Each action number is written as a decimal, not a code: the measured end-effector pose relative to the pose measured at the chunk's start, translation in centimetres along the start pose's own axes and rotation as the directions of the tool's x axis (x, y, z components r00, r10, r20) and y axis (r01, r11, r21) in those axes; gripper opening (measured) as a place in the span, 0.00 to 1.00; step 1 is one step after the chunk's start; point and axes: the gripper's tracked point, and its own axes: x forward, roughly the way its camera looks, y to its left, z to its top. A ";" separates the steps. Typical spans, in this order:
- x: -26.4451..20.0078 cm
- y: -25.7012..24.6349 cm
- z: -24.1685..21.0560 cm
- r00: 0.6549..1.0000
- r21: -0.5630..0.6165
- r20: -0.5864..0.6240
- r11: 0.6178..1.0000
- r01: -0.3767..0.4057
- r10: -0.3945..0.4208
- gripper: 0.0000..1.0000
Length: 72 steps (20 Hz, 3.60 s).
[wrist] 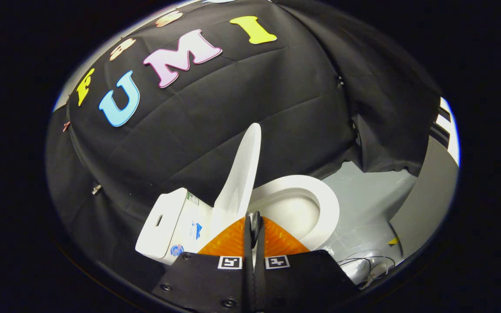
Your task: Open the toilet lid.
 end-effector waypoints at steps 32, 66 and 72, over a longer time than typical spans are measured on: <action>-2.7 25.1 -3.1 0.982 -0.328 0.190 0.943 0.055 0.009 0.05; -1.0 39.6 -14.1 0.946 -0.633 0.273 0.773 0.041 0.174 0.40; -2.6 39.5 -12.4 0.924 -0.634 0.321 0.772 0.048 0.207 0.99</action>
